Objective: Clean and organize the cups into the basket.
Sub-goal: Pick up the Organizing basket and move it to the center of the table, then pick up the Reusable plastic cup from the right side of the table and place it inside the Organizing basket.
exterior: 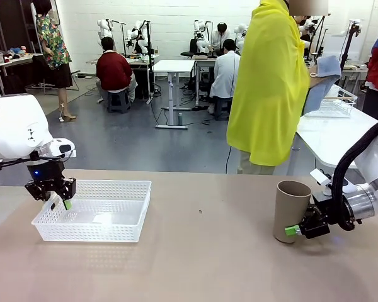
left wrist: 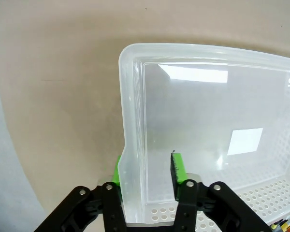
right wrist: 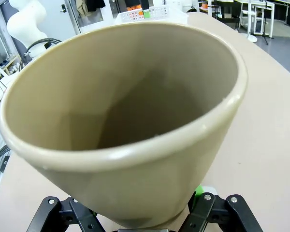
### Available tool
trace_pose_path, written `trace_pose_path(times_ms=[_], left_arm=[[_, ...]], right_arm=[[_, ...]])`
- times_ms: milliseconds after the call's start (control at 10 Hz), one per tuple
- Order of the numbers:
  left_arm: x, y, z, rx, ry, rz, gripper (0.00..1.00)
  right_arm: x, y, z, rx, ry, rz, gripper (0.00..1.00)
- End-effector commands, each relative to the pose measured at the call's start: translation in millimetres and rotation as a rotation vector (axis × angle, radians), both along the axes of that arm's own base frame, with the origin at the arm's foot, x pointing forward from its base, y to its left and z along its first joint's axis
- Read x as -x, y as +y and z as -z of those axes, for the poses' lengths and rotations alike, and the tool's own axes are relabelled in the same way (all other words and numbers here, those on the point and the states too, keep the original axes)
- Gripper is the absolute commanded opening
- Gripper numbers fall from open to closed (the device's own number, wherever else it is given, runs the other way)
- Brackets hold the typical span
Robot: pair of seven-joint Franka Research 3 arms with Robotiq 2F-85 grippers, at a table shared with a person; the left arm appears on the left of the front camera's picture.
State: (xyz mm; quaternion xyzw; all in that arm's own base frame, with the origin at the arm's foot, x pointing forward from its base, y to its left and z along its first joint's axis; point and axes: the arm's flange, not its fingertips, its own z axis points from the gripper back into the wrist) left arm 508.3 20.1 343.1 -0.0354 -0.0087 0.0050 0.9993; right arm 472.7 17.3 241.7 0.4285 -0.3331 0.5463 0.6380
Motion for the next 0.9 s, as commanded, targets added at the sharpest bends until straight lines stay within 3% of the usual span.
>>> trace_pose_path(times_ms=[0, 100, 200, 300, 400, 500, 700, 800], left_arm=[[-0.4, 1.0, -3.2, 0.009, 0.012, -0.006, 0.0], [-0.6, 0.2, -2.2, 0.004, 0.017, -0.005, 0.0], [-0.9, 0.0, -2.5, 0.002, 0.018, -0.006, 0.0], [-1.1, 0.2, -3.1, 0.002, 0.018, -0.009, 0.0], [-0.7, -0.2, -3.0, -0.01, 0.02, -0.013, 0.0], [-0.3, -0.4, -2.7, -0.012, 0.023, -0.015, 0.0], [-0.4, -2.9, -3.3, -0.011, 0.0, -0.047, 0.0], [1.2, -5.9, -4.8, -0.01, 0.008, -0.07, 0.0]], right_arm=[[-4.2, 1.5, 0.7, 0.013, 0.009, 0.043, 0.0], [-4.6, 0.7, 0.4, 0.011, 0.009, 0.039, 0.23], [-4.8, 0.6, -1.5, 0.008, 0.008, 0.037, 0.23], [-4.3, 0.9, -1.7, 0.009, 0.006, 0.032, 0.0], [-4.2, 0.0, -1.2, 0.014, 0.009, 0.034, 0.23], [-4.0, -1.4, -1.5, 0.018, 0.014, 0.042, 0.0], [8.0, -5.5, -19.2, 0.042, -0.001, 0.064, 0.0], [18.6, -9.0, -39.6, 0.051, 0.009, 0.086, 0.77]])
